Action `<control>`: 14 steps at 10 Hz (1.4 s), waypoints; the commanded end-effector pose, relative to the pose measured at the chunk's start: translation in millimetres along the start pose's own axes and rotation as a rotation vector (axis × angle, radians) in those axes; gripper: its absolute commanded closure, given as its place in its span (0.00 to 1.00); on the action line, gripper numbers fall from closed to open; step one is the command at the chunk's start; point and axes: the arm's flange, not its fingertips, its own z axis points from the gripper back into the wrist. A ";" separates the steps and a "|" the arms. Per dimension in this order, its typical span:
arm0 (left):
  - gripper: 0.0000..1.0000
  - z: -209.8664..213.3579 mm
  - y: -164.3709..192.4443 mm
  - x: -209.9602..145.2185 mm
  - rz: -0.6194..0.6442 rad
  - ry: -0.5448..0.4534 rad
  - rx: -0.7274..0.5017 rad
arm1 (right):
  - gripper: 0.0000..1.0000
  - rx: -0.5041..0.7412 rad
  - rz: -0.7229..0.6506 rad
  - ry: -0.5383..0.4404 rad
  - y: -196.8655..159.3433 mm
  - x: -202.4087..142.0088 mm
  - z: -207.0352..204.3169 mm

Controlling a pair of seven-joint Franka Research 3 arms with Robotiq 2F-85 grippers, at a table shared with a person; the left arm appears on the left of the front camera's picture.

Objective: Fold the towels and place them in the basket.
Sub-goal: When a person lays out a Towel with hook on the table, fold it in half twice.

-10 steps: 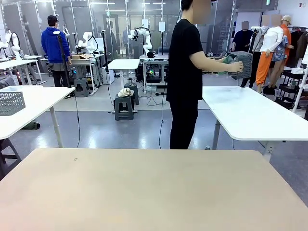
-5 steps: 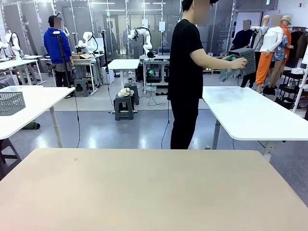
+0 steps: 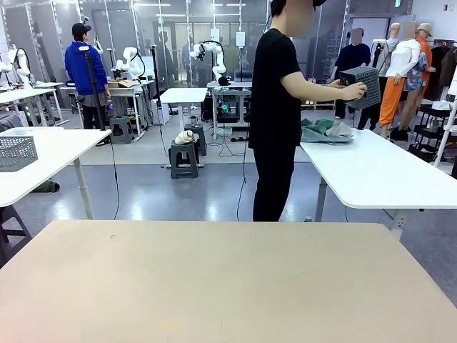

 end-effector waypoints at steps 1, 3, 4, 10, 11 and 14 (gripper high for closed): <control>0.00 -1.4 -2.0 -3.4 -0.029 0.015 -0.021 | 0.00 -0.002 0.042 -0.001 -0.7 -3.8 2.5; 0.00 0.0 0.0 0.0 0.000 0.000 0.000 | 0.00 0.000 0.000 0.000 0.0 0.0 0.0; 0.00 0.0 0.0 0.0 0.000 0.000 0.000 | 0.00 0.000 0.000 0.000 0.0 0.0 0.0; 0.00 0.0 0.0 0.0 0.000 0.000 0.000 | 0.00 -0.006 -0.002 0.000 -0.1 -0.8 1.2; 0.00 0.4 1.1 -2.3 0.006 0.013 0.008 | 0.00 0.014 0.012 0.019 1.3 -1.3 0.4; 0.00 -2.5 -1.7 3.8 0.019 0.058 -0.001 | 0.00 0.031 0.025 0.045 2.3 -0.3 -0.8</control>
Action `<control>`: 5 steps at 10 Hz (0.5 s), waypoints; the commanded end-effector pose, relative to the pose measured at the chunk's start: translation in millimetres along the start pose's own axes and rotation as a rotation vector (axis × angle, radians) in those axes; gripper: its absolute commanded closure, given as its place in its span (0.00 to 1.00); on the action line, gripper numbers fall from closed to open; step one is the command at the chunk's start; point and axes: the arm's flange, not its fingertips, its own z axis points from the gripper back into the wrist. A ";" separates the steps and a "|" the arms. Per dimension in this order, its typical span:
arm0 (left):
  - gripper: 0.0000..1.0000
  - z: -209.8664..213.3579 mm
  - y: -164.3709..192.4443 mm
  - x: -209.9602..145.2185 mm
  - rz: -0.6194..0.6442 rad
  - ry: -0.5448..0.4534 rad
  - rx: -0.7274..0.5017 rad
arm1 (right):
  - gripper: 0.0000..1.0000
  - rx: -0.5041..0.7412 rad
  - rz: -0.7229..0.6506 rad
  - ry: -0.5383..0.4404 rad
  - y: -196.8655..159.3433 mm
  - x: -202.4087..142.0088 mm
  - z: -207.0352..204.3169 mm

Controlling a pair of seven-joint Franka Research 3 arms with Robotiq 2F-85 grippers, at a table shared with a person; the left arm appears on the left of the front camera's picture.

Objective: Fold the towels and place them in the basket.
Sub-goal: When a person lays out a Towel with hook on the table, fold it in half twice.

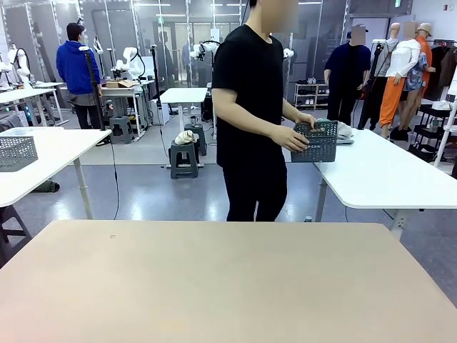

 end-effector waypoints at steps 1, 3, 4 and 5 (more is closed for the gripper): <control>0.00 2.3 -2.8 4.1 0.017 0.030 -0.013 | 0.00 0.008 0.027 0.019 -0.5 1.7 2.8; 0.00 1.7 -2.8 2.9 0.032 0.044 -0.018 | 0.00 0.007 0.029 0.021 -0.4 1.6 2.7; 0.00 1.2 -2.7 2.9 0.034 0.054 -0.021 | 0.00 0.006 0.030 0.023 -0.5 1.8 2.6; 0.00 1.0 -2.8 2.8 0.037 0.062 -0.023 | 0.00 -0.004 0.033 0.028 -0.2 2.0 2.6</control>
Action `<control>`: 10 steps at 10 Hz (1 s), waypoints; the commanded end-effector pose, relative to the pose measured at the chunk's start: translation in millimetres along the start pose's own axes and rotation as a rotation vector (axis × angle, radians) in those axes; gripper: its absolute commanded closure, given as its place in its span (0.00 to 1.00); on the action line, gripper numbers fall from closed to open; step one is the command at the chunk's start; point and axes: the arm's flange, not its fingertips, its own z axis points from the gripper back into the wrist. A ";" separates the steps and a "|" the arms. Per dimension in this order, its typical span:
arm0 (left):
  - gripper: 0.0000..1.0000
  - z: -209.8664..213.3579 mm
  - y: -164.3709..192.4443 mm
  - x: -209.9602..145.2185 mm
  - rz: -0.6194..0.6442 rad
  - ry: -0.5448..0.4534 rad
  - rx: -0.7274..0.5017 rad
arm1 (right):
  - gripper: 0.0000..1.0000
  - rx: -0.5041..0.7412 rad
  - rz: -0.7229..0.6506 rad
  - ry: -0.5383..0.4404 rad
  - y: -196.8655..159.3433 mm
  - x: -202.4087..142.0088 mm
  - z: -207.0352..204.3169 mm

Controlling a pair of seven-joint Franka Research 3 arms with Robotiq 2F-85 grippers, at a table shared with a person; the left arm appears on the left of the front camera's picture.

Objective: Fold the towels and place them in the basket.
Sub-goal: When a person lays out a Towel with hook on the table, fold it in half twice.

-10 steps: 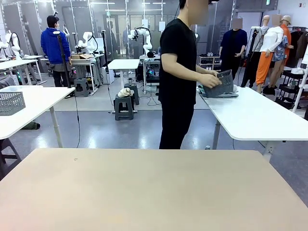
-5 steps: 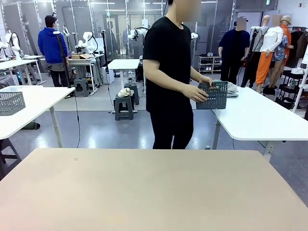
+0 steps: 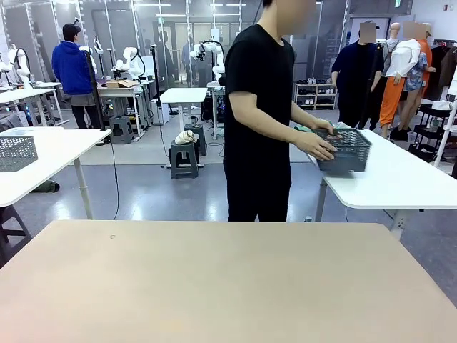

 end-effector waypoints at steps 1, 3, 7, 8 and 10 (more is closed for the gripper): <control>0.00 2.9 -1.9 6.4 0.028 0.045 -0.012 | 0.00 0.002 -0.002 -0.001 -0.2 -0.2 -0.3; 0.00 2.4 -1.5 5.9 0.041 0.062 -0.018 | 0.00 0.002 -0.002 -0.001 -0.2 -0.2 -0.3; 0.00 0.8 -1.0 5.5 0.055 0.086 -0.026 | 0.00 0.002 -0.002 -0.001 -0.2 -0.2 -0.3; 0.00 0.8 -1.0 5.3 0.060 0.093 -0.032 | 0.00 0.002 -0.002 -0.001 -0.2 -0.2 -0.3; 0.00 0.3 0.1 5.4 0.067 0.114 -0.034 | 0.00 0.002 -0.002 -0.001 -0.2 -0.2 -0.3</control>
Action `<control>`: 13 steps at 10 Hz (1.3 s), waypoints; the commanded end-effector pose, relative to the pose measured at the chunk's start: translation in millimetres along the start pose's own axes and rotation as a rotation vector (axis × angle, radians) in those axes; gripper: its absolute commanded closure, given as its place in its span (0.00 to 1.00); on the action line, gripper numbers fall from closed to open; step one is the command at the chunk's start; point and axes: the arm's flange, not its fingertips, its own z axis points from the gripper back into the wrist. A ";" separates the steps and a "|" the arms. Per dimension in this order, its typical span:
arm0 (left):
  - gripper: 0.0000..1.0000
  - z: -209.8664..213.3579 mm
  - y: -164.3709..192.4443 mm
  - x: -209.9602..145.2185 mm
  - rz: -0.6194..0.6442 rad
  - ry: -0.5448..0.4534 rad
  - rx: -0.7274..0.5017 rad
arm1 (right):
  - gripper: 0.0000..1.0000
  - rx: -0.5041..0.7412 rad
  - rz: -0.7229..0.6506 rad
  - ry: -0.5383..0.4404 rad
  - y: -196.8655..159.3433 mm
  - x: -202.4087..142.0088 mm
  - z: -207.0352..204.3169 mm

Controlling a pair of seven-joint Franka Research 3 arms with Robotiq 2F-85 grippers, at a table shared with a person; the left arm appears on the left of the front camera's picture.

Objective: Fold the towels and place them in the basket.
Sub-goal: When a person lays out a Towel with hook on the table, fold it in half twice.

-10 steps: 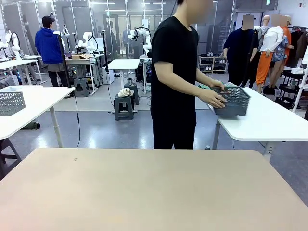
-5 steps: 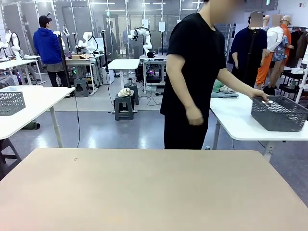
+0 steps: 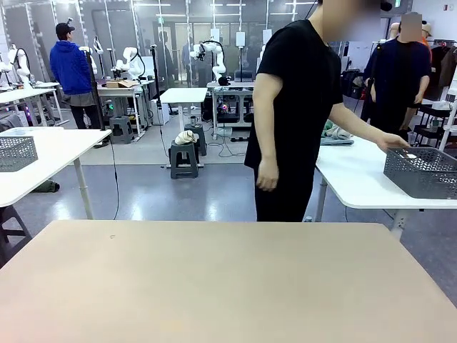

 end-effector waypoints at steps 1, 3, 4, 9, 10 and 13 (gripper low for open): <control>0.00 5.5 0.5 5.5 0.025 0.055 -0.003 | 0.00 0.004 0.003 -0.001 0.1 0.7 -0.9; 0.00 4.7 1.3 6.3 0.032 0.073 -0.005 | 0.00 0.004 0.003 -0.001 0.1 0.7 -0.9; 0.00 4.5 1.8 6.6 0.038 0.082 -0.003 | 0.00 0.004 0.003 -0.001 0.1 0.7 -0.9; 0.00 -0.6 3.0 0.4 0.016 0.033 -0.003 | 0.00 0.004 0.003 -0.001 0.1 0.7 -0.9; 0.00 -0.6 3.0 0.4 0.016 0.033 -0.003 | 0.00 0.004 0.003 -0.001 0.1 0.7 -0.9; 0.00 4.5 3.5 9.5 -0.004 0.026 -0.021 | 0.00 0.004 0.003 -0.001 0.1 0.7 -0.9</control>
